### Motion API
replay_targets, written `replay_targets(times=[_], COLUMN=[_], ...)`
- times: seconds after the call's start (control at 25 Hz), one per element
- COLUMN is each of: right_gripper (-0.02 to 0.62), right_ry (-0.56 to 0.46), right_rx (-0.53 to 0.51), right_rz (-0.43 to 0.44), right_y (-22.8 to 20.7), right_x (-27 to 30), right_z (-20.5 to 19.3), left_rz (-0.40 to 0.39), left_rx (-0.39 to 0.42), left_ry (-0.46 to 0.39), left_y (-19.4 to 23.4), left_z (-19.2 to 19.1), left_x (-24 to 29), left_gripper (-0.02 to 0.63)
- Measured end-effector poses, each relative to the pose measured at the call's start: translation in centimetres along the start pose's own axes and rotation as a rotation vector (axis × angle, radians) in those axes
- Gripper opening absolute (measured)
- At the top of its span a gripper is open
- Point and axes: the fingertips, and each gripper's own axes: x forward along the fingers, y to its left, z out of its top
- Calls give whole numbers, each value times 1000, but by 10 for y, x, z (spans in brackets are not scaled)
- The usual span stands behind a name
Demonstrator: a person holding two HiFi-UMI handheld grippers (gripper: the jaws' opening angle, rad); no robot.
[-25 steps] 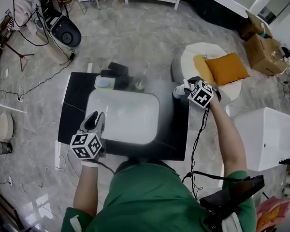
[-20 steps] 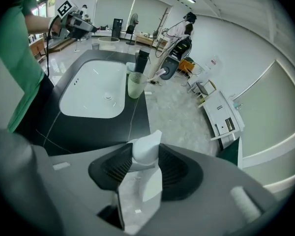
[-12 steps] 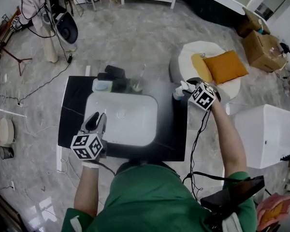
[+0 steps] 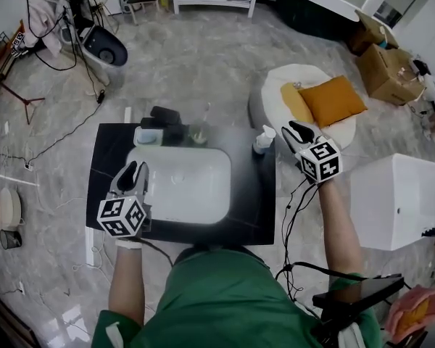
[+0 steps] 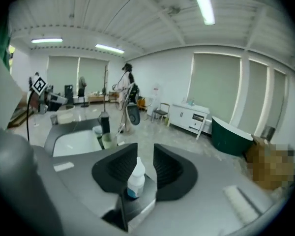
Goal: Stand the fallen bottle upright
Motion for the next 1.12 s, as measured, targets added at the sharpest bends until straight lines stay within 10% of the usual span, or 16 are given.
replay_targets(times=[0.36,0.68,1.12], right_gripper=[6,6,6], right_ry=[-360,-512,-543], right_rx=[329,218,115], right_rz=[-150,-308,-352], right_y=[-3,8,30], right_x=[-74,-138,-169], right_z=[66,118,136], left_rz=[-40,-39,-57], left_rx=[165,326,300], left_ry=[-165,-291,-332], left_y=[-39,-77,-92], left_z=[90,154,168], left_x=[6,-8,-22], left_gripper=[106,89,89])
